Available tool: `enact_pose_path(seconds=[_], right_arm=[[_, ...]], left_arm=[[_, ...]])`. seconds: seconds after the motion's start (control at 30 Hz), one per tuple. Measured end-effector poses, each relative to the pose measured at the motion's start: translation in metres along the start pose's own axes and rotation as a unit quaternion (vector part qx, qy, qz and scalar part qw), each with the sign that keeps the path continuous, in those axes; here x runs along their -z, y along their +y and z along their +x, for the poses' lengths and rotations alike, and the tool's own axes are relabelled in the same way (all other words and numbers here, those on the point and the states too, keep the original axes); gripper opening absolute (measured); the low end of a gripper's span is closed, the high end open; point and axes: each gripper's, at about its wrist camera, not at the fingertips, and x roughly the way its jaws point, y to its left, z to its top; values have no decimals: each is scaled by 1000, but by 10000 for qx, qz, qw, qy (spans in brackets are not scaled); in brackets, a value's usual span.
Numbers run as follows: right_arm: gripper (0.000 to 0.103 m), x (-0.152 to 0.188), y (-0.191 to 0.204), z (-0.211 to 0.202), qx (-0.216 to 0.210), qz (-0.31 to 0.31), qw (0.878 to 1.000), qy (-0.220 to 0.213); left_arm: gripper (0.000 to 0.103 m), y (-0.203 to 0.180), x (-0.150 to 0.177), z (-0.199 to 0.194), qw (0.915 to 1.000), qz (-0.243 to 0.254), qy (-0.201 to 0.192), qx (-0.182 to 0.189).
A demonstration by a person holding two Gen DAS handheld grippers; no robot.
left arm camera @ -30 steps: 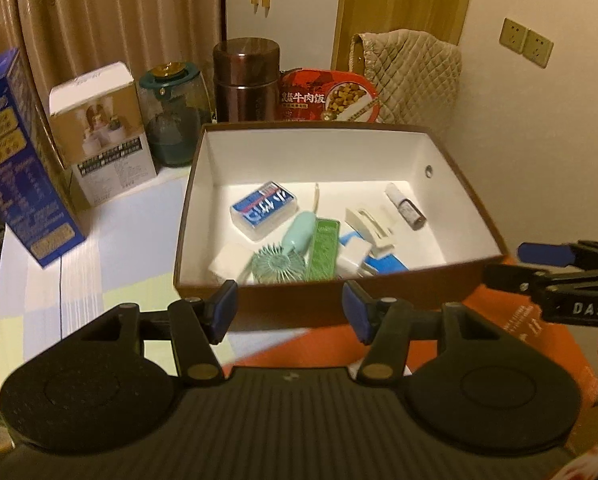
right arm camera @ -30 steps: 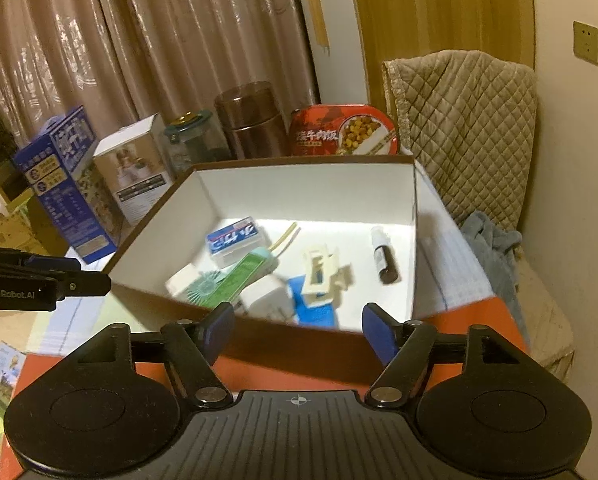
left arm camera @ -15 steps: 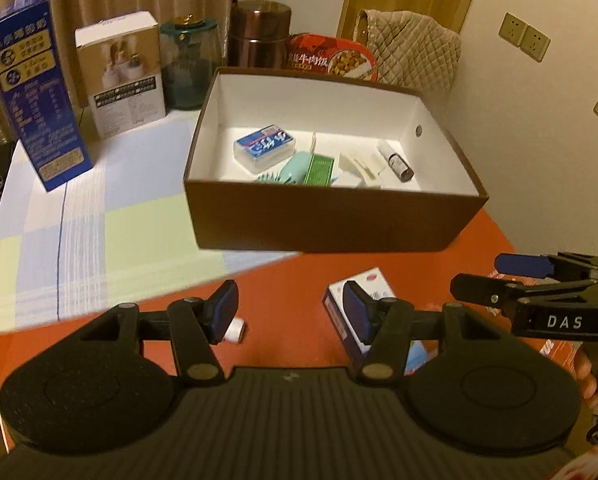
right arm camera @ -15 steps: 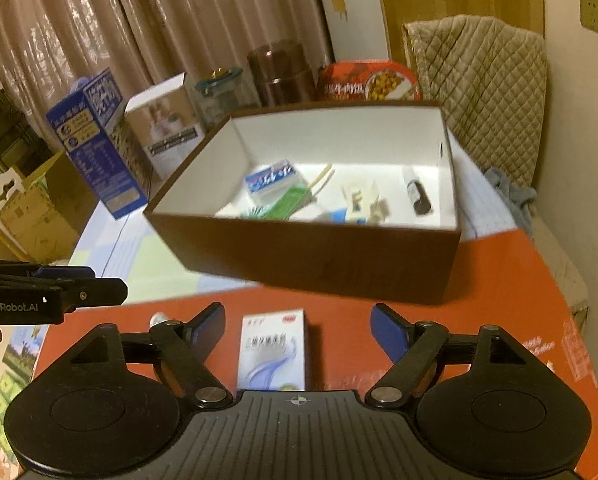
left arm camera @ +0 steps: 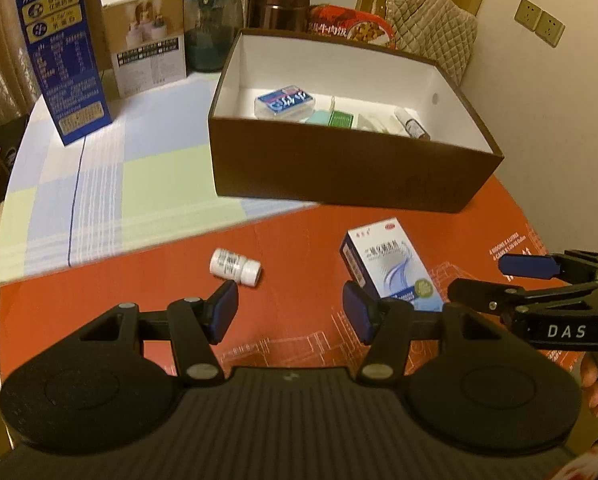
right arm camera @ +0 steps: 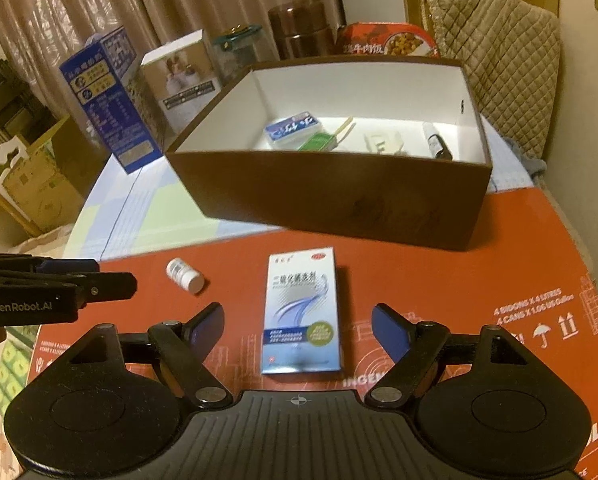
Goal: Organize rigid objects
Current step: 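Move both tools back over the pill bottle and medicine box on the mat, then grasp the blue-white medicine box with the right gripper while the left gripper grasps the white pill bottle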
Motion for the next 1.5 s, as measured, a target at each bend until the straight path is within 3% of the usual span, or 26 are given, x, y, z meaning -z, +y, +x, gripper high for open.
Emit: enact_pose_path(seconds=[0.67, 1.5], right_arm=[[79, 27, 8, 32, 42, -141, 9980, 622], [79, 11, -1, 102, 278, -369, 9964, 712]], left_arm=[[54, 3, 37, 18, 9994, -122, 335, -38], [54, 22, 34, 66, 9993, -41, 339, -124]])
